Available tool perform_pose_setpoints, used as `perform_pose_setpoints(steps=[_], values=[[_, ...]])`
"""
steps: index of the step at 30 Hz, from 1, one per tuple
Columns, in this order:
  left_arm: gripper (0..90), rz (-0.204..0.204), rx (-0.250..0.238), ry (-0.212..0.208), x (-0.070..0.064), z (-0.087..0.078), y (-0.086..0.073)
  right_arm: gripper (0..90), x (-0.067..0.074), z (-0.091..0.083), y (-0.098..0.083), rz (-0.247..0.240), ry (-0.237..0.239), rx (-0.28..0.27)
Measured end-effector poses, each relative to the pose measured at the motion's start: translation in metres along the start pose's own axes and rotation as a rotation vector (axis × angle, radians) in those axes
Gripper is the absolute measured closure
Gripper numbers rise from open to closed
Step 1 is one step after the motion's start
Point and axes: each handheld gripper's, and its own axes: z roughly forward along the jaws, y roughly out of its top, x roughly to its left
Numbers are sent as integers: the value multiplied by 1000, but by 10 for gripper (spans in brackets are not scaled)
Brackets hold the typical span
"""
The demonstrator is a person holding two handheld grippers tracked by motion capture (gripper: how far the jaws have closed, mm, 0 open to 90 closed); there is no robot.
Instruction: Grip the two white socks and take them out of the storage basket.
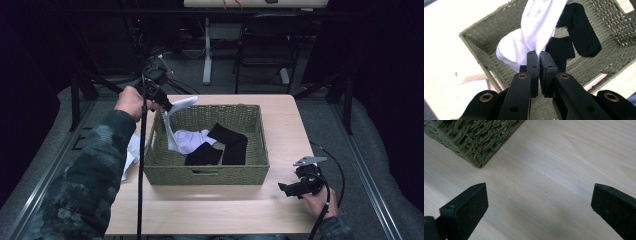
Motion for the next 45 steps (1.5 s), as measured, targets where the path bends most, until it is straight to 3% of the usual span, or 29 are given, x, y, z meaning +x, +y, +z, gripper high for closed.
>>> perform_pose_setpoints(steps=[10, 14, 29, 37, 45], values=[[874, -2, -42, 38, 3, -39, 3, 4, 0, 0, 0, 3, 4, -7], [875, -17, -59, 66, 11, -56, -1, 4, 0, 0, 0, -4, -5, 0], [874, -116, -91, 118, 56, -93, -47, 4, 1, 1, 0, -5, -5, 2], [874, -189, -62, 143, 84, -83, -81, 4, 1, 0, 0, -5, -12, 4], [874, -252, 12, 133, 106, -41, -112, 4, 1, 0, 0, 2, -9, 3]])
